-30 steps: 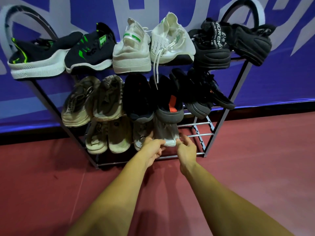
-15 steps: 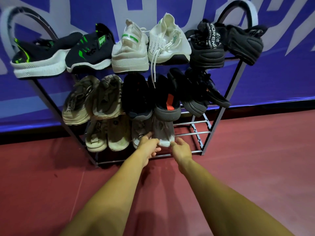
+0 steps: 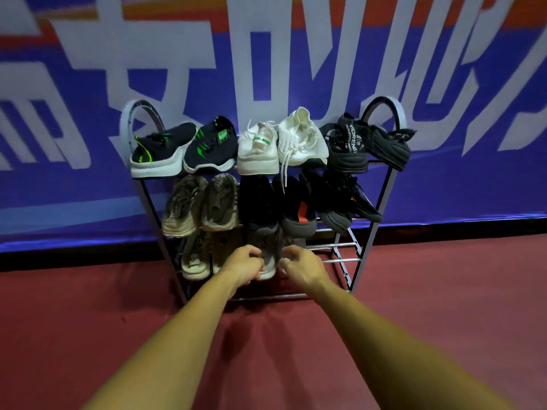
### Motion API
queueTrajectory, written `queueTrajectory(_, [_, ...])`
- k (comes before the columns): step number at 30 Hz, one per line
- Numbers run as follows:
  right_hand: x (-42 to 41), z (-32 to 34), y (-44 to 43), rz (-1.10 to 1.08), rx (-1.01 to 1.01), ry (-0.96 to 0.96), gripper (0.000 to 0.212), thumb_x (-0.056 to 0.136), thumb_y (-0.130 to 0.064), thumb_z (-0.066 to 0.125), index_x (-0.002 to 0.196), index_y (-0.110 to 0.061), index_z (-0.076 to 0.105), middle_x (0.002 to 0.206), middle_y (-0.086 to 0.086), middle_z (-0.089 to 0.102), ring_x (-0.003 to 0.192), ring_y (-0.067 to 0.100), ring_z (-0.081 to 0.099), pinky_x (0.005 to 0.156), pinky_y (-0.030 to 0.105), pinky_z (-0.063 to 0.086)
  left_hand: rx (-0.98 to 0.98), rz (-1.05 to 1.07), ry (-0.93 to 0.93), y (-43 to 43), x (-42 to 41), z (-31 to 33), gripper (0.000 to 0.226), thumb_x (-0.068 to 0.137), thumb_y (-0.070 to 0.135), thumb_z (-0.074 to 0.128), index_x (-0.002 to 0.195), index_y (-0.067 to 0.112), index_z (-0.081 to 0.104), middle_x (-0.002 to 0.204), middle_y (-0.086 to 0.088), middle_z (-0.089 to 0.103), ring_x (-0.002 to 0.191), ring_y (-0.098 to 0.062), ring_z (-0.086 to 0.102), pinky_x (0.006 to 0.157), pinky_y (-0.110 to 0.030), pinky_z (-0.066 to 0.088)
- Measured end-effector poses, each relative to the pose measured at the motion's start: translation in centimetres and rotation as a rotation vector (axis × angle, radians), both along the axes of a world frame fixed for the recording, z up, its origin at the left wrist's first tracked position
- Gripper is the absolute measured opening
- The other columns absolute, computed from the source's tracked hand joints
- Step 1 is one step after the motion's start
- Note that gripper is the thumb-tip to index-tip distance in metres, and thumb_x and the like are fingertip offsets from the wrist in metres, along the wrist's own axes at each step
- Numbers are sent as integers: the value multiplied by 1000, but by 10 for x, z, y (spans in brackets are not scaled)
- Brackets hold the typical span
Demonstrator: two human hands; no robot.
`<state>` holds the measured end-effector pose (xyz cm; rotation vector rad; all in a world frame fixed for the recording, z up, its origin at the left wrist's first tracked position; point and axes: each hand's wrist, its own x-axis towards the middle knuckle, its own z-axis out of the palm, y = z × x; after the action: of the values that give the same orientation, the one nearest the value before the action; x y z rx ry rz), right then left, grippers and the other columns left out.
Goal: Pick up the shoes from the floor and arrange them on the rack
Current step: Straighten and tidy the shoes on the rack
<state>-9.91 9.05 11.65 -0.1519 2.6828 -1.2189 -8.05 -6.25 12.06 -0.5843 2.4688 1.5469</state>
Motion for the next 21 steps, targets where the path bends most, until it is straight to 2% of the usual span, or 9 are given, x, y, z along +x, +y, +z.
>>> queueTrajectory(3, [5, 28, 0, 50, 97, 75, 33, 82, -29, 57, 112, -24, 70, 113, 4, 72, 110, 29, 63, 90, 33, 50, -66, -12, 28, -15, 12, 27, 37, 86, 10, 54, 121, 21, 57, 85, -9, 69, 71, -19, 62, 48, -21, 36])
queueTrajectory(6, [10, 60, 0, 36, 92, 144, 32, 84, -29, 58, 113, -27, 71, 113, 3, 73, 111, 27, 63, 89, 30, 48, -128, -10, 95, -32, 18, 59, 40, 83, 12, 55, 122, 18, 58, 91, -12, 72, 72, -23, 64, 52, -25, 42])
queueTrajectory(9, [14, 93, -5, 68, 96, 193, 36, 86, -32, 59, 120, -27, 69, 116, 3, 72, 115, 25, 63, 95, 29, 47, -228, -29, 177, -45, 22, 97, 35, 82, 15, 60, 117, 19, 62, 109, -15, 71, 96, -32, 69, 78, -35, 54])
queueTrajectory(11, [16, 118, -10, 88, 87, 230, 38, 89, -32, 60, 126, -25, 66, 116, 4, 72, 114, 24, 63, 94, 27, 45, -262, 17, 257, -51, 28, 124, 34, 84, 16, 62, 118, 19, 63, 99, -11, 71, 99, -29, 68, 87, -34, 53])
queueTrajectory(13, [17, 138, -20, 107, 54, 266, 38, 89, -33, 61, 126, -25, 66, 108, 2, 73, 107, 21, 65, 91, 26, 46, -260, 45, 329, -57, 35, 142, 35, 86, 17, 62, 122, 18, 61, 85, -4, 67, 89, -25, 66, 82, -30, 51])
queueTrajectory(15, [17, 151, -34, 135, -25, 283, 38, 88, -34, 63, 125, -25, 67, 97, 0, 72, 93, 19, 67, 91, 30, 51, -280, 0, 338, -60, 42, 149, 38, 88, 18, 62, 126, 21, 58, 82, 0, 67, 79, -20, 62, 75, -27, 47])
queueTrajectory(18, [11, 156, -54, 203, -82, 327, 38, 87, -34, 65, 123, -25, 67, 94, 1, 72, 88, 23, 70, 92, 41, 54, -300, 75, 348, -69, 46, 149, 43, 86, 19, 63, 129, 26, 58, 99, -7, 72, 92, -23, 66, 82, -28, 48])
queueTrajectory(19, [8, 157, -60, 219, -80, 339, 39, 87, -35, 66, 125, -26, 66, 96, 2, 73, 89, 25, 70, 93, 41, 54, -290, 138, 371, -73, 46, 149, 43, 86, 20, 62, 128, 28, 58, 104, -8, 72, 98, -24, 66, 85, -29, 49])
queueTrajectory(21, [1, 160, -70, 228, -119, 356, 41, 88, -33, 65, 128, -24, 64, 96, -3, 69, 87, 22, 69, 95, 37, 52, -272, 243, 422, -84, 46, 155, 41, 86, 21, 59, 124, 35, 56, 100, -6, 72, 97, -27, 65, 83, -30, 50])
